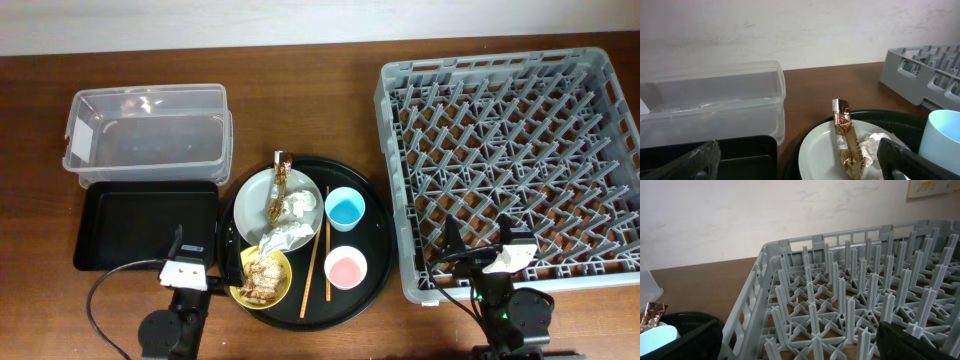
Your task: Sort waste into correct bins and load items into the dishwasher rack
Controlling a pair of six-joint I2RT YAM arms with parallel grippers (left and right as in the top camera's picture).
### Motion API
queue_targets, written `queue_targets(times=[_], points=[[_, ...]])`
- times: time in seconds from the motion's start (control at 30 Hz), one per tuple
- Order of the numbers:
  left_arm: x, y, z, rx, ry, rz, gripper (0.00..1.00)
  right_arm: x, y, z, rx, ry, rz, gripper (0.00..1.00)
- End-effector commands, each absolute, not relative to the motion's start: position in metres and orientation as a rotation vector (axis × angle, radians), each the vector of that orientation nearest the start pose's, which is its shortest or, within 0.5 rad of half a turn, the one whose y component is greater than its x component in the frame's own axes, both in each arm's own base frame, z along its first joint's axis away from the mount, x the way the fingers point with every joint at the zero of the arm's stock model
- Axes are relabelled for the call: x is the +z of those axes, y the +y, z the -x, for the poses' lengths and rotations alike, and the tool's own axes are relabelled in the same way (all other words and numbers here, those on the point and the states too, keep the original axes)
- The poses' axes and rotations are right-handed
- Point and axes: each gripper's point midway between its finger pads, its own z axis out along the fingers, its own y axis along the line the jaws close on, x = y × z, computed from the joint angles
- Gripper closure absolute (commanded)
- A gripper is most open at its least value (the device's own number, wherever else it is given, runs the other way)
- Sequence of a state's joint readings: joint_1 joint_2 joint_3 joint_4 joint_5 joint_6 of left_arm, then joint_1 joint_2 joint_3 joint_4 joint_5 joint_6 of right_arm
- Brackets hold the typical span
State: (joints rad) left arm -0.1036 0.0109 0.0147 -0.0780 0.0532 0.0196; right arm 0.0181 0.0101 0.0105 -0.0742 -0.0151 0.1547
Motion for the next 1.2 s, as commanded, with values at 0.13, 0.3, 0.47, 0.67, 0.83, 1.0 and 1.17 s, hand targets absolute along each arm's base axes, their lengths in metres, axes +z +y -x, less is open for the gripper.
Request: queue_targets(times=[0.13,0.3,0.47,0.67,0.83,1.0,1.17], points=[[0.157,-0.036,-0.243,-0.101,1.638,-0.165,0.01,0.156,0.004,-0.246,0.133,1.646,-0.113,0.01],[0.157,-0.036,-0.243,-0.101,1.638,-0.165,0.01,0.156,0.004,-0.246,0.133,1.646,-0.113,0.01],[0.157,-0.036,-0.243,-0.101,1.638,-0.165,0.01,0.156,0.004,-0.246,0.133,1.646,-0.113,0.01],[0.157,-0.036,-0.243,-0.101,1.638,-0.165,0.01,0.156,0.004,-0.246,0.133,1.646,-0.113,0.01],[0.158,-0.036,-0.243,-0.102,1.638,-0.165,0.01,0.156,0.004,-0.246,0.133,1.646,-0.113,0.01],[0.161,-0.041,-0.242,-0.126,1.633,-0.181,0.01,0.159,0.005,-0.246,0.169,1.64,-0.138,0.01],[0.178,-0.04,-0.236,-0.145,1.752,-0.165,0.01,0.177,0.005,-0.238,0.163,1.752,-0.148,0.01]])
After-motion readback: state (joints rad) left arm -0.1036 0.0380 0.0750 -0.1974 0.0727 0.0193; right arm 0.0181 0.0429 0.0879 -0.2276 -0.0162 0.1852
